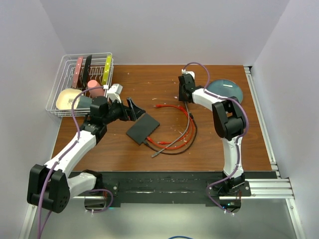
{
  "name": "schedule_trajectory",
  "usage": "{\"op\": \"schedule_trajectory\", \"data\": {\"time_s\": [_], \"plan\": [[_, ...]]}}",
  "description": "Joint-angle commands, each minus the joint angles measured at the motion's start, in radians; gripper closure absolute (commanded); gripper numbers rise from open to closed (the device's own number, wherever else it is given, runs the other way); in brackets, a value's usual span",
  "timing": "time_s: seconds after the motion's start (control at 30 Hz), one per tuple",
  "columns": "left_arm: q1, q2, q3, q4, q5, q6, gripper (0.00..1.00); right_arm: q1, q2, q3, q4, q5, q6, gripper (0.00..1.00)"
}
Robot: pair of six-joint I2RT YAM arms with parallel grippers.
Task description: Insert the plug into the switch port
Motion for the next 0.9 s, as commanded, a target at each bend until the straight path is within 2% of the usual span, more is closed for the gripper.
{"op": "schedule_trajectory", "data": {"time_s": [0.0,0.1,0.13,0.17,0.27,0.4,0.6,0.87], "plan": [[-0.002,0.005,0.000,0.064,0.028,-0.008,0.00,0.001,-0.002,0.029,-0.005,-0.014,-0.009,0.65],[-0.002,0.002,-0.003,0.064,0.028,-0.009,0.00,0.001,0.027,0.043,-0.031,-0.012,-0.007,0.81],[-0.002,-0.001,-0.005,0.064,0.027,-0.009,0.00,0.001,0.033,0.055,-0.039,-0.012,-0.007,0.95],[-0.002,-0.005,-0.005,0.062,0.025,-0.009,0.00,0.001,0.036,0.058,-0.048,-0.011,-0.009,1.00],[-0.002,-0.009,-0.002,0.053,0.022,-0.004,0.00,0.001,0.010,0.050,-0.048,0.015,-0.015,1.00],[-0.002,-0.018,-0.002,0.047,0.014,-0.003,0.00,-0.005,-0.109,0.001,-0.022,0.083,-0.021,1.00],[-0.002,-0.029,0.003,0.039,0.018,-0.003,0.00,-0.005,-0.347,-0.066,0.018,0.185,-0.044,1.00],[-0.002,-0.057,0.021,0.011,0.010,0.006,0.00,-0.005,-0.706,-0.072,0.025,0.340,-0.098,1.00]]}}
